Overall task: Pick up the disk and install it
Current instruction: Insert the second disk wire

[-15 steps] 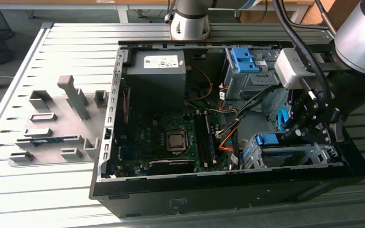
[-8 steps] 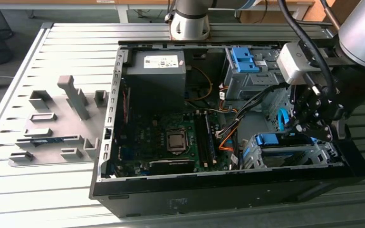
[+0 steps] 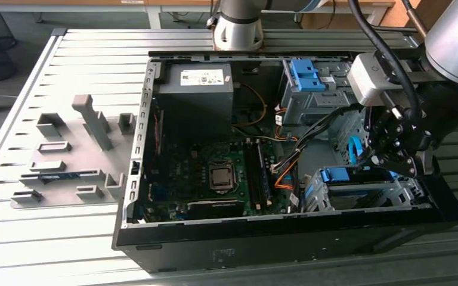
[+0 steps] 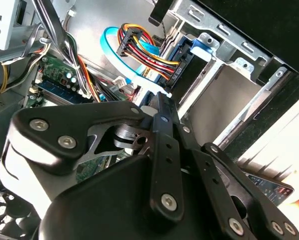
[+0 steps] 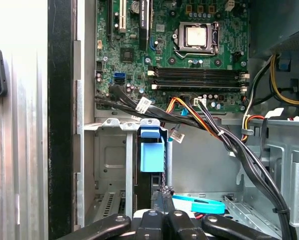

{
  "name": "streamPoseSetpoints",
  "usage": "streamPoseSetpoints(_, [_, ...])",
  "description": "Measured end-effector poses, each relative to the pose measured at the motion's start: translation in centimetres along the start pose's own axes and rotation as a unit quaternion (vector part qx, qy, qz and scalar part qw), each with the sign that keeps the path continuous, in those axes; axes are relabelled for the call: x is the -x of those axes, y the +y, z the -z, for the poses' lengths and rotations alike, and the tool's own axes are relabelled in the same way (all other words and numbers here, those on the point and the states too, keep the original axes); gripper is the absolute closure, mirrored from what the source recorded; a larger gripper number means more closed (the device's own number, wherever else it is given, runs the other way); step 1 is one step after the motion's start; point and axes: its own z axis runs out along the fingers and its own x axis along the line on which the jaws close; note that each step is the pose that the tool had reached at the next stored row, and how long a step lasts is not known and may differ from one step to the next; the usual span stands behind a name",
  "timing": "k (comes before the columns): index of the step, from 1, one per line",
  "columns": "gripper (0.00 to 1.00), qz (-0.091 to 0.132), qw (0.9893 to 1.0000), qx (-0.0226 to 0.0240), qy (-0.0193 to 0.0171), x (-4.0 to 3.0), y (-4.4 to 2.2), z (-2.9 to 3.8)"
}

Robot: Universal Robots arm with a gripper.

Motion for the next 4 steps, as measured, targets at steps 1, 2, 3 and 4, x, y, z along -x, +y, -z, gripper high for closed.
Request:
streamPoseSetpoints(1, [0.89,0.0,1.0,0.0,0.0,0.0,0.0,0.0])
streamPoseSetpoints(2, [0.89,0.0,1.0,0.0,0.0,0.0,0.0,0.0])
streamPoseSetpoints(3, [0.89,0.0,1.0,0.0,0.0,0.0,0.0,0.0])
streamPoseSetpoints(4, [0.89,0.0,1.0,0.0,0.0,0.0,0.0,0.0])
